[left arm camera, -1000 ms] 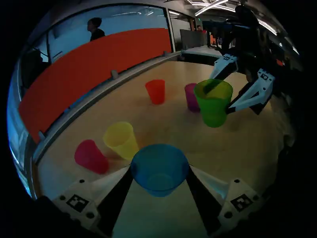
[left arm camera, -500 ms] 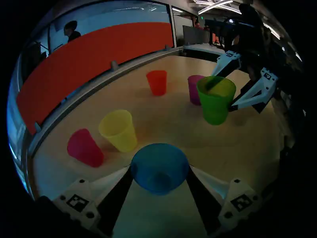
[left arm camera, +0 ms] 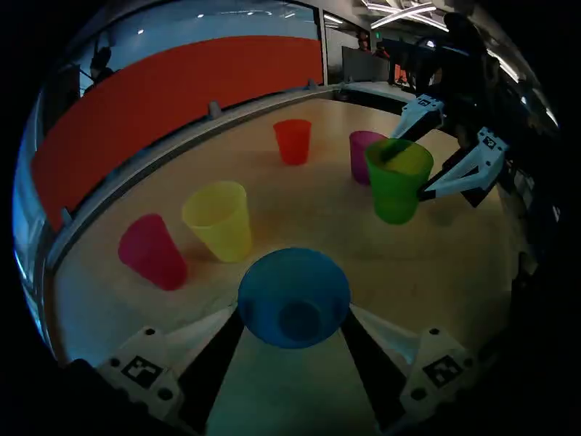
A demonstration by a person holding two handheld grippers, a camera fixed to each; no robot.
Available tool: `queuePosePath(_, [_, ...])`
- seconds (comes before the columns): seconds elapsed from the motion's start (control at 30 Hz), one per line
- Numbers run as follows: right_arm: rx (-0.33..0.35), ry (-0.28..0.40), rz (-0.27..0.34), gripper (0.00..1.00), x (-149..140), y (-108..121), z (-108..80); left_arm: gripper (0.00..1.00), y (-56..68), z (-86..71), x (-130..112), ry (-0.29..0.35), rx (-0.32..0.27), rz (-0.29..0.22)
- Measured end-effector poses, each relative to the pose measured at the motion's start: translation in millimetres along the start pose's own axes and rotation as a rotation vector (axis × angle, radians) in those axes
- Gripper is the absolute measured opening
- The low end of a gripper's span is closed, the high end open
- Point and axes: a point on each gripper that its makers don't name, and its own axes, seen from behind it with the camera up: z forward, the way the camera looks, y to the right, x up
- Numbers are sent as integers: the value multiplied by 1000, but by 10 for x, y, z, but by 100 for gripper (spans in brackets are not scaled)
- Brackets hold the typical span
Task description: Pour water
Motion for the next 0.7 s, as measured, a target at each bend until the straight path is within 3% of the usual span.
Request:
queuePosePath(0.13, [-2, -11, -2, 87, -23, 0, 22, 91, -2, -2, -23, -5, -3, 0])
queuePosePath(0.27, [-5, -22, -8, 87, -46, 0, 42, 100, 8, -29, -55, -16, -4, 16])
queuePosePath(0.7, [-5, -70, -4, 87, -188, 1, 157, 99, -34, -208, -194, -54, 28, 45])
